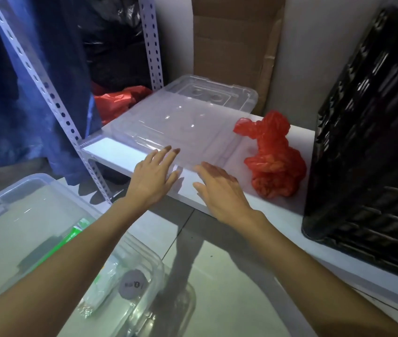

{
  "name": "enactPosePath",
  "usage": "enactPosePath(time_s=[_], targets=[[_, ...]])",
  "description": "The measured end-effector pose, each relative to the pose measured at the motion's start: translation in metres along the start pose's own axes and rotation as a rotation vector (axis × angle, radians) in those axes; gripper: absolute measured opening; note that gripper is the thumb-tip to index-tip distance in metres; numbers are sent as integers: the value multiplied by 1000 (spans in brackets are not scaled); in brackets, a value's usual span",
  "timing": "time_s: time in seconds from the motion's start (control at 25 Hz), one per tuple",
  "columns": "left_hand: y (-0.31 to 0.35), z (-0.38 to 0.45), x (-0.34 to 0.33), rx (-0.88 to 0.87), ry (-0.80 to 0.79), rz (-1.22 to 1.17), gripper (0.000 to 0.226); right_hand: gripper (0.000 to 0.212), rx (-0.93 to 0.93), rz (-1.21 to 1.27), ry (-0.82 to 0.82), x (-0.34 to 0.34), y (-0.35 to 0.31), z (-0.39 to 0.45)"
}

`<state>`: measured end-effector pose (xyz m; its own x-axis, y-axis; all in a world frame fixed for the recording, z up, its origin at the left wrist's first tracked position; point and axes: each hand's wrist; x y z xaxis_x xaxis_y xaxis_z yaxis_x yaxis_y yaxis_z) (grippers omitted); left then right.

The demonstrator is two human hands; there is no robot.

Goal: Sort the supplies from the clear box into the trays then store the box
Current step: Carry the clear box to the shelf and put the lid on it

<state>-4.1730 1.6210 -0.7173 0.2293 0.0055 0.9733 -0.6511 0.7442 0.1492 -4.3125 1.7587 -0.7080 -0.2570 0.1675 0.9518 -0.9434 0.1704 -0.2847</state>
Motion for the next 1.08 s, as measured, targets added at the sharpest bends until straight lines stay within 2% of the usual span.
enactPosePath(time_s=[0.16,0.24,0.36,0.48,0.64,0.84,0.96,1.08], targets=[[5,20,-14,9,-88,19,54,52,-48,-6,-36,-2,2,13],[3,21,-15,0,-77,6,52,54,-80,-22,-69,-3,2,22],[3,21,-12,-40,-35,-7,46,53,-68,-79,-35,-4,3,21],[8,8,-4,-115,-4,-22,40,47,-46,-151,-12,3,3,8],[23,-21,17,-235,-14,-45,35,21,-15,-306,44,26,1,-4],[53,-75,28,-334,-52,-101,26,21,-108,-123,30,33,2,-20],[65,-96,37,-365,-120,-168,24,24,-200,76,16,29,-2,-33],[63,-103,49,-311,-144,-234,25,29,-240,166,27,22,-11,-42]])
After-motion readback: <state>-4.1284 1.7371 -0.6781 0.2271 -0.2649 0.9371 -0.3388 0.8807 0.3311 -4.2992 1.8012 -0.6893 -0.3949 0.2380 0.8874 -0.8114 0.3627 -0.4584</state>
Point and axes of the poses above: each hand's wrist, its own z-axis towards the middle knuckle, its own x-axis out of the back of the hand, y = z × x, and after that the axes turned 5 degrees about -y, right-handed
